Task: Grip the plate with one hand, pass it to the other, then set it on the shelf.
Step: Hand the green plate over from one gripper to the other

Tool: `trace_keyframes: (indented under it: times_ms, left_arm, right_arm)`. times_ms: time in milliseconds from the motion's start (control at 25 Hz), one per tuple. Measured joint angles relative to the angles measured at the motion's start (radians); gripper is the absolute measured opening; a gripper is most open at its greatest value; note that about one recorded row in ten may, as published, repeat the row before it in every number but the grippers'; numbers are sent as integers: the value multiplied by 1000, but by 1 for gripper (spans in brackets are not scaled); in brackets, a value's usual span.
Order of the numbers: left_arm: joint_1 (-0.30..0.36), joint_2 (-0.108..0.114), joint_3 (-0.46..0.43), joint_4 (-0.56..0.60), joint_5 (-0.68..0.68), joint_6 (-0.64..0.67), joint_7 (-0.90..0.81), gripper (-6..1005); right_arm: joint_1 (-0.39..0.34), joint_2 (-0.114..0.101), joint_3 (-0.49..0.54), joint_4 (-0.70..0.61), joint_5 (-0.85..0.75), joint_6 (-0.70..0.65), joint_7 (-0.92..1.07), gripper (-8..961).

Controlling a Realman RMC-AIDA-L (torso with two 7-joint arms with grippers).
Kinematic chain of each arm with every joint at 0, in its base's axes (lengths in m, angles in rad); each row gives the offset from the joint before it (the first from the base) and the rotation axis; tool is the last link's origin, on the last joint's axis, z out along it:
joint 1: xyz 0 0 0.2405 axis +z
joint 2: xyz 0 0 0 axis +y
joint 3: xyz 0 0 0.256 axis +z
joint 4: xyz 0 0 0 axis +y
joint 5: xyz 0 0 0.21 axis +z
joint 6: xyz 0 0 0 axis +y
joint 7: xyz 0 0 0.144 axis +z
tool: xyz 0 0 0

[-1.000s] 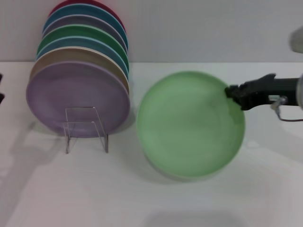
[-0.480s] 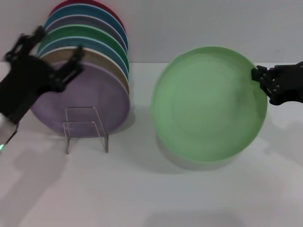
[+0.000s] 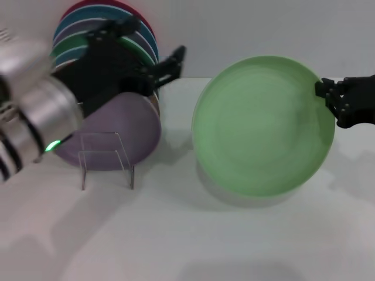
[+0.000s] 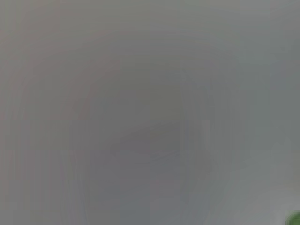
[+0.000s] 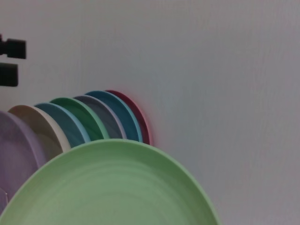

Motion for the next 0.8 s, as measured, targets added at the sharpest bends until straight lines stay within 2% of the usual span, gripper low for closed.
trace_keyframes:
  times_ms: [120, 160, 240, 360, 440, 520, 680, 800]
  left_arm:
    - [-50, -37, 5, -69, -6, -212, 45, 859]
    - [-64, -63, 2, -80, -7, -276, 78, 859]
    - [-77, -119, -9, -88, -8, -368, 156, 859]
    - [-76, -238, -51, -88, -16, -488, 311, 860]
    - [-74, -297, -80, -84, -33, -547, 401, 860]
    - [-82, -320, -98, -76, -75, -577, 462, 860]
    - [-107, -316, -124, -48, -165, -583, 498, 859]
    - [-112, -319, -136, -27, -172, -584, 509, 859]
  right_arm:
    - [1, 0, -1, -2, 16, -5, -21, 17]
    - [1, -1, 0, -4, 20, -6, -30, 18]
    - [0, -1, 1, -6, 25, -6, -46, 18]
    - [-1, 0, 0, -8, 26, -6, -64, 19]
    - [-2, 0, -2, -10, 27, -6, -73, 20]
    - [-3, 0, -4, -11, 30, -6, -78, 21]
    - [-11, -1, 0, -18, 61, 6, -105, 22]
    - [-14, -1, -3, -19, 74, 8, -114, 23]
